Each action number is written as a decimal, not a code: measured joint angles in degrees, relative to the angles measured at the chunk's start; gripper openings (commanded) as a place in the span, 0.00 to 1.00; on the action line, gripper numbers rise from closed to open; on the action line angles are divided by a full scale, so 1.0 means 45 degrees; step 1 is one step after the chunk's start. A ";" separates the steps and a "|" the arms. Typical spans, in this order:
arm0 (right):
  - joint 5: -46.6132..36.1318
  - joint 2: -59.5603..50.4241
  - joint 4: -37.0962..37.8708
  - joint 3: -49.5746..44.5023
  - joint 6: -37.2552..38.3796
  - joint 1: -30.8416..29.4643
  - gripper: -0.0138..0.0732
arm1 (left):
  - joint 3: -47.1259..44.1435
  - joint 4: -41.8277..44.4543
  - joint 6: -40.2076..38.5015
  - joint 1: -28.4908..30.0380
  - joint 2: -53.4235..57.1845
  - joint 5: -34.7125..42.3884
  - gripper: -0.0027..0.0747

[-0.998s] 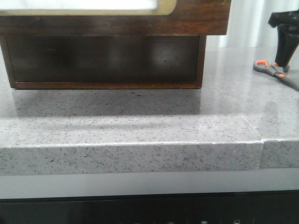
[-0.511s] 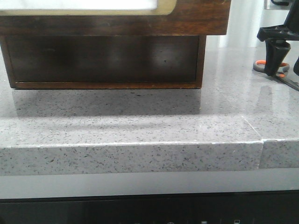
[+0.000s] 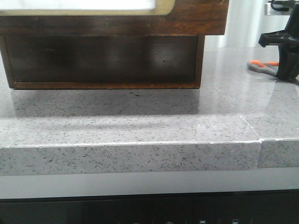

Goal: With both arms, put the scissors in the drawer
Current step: 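Lower the right gripper onto the scissors and grasp them, then carry the scissors over the open drawer and release them inside, then lift the right gripper out of the drawer and withdraw it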

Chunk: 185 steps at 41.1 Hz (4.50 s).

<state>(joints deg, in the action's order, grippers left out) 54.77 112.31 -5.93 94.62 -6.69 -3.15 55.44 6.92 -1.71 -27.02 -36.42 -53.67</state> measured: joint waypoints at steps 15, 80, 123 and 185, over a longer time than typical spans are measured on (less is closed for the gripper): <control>0.0229 -0.0853 -0.0043 0.0000 -0.0025 0.0000 0.18 | 0.0000 0.0000 0.0000 0.0000 0.0000 0.0000 0.56; -0.0420 -0.6217 -0.4225 0.1624 -1.0254 0.7954 0.19 | 0.0000 0.0000 0.0000 0.0000 0.0000 0.0009 0.56; 0.0420 -0.3319 -0.3135 0.1624 -1.1493 0.8013 0.52 | 0.0000 0.0000 0.0000 0.0000 0.0000 0.0009 0.56; 0.1868 -1.3633 -0.0517 -0.4775 -0.0343 0.5939 0.54 | 0.0000 0.0000 0.0000 0.0000 0.0000 0.0029 0.56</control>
<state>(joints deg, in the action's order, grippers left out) 63.18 50.97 -8.25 73.14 -8.24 23.57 55.44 6.92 -1.71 -27.02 -36.42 -53.54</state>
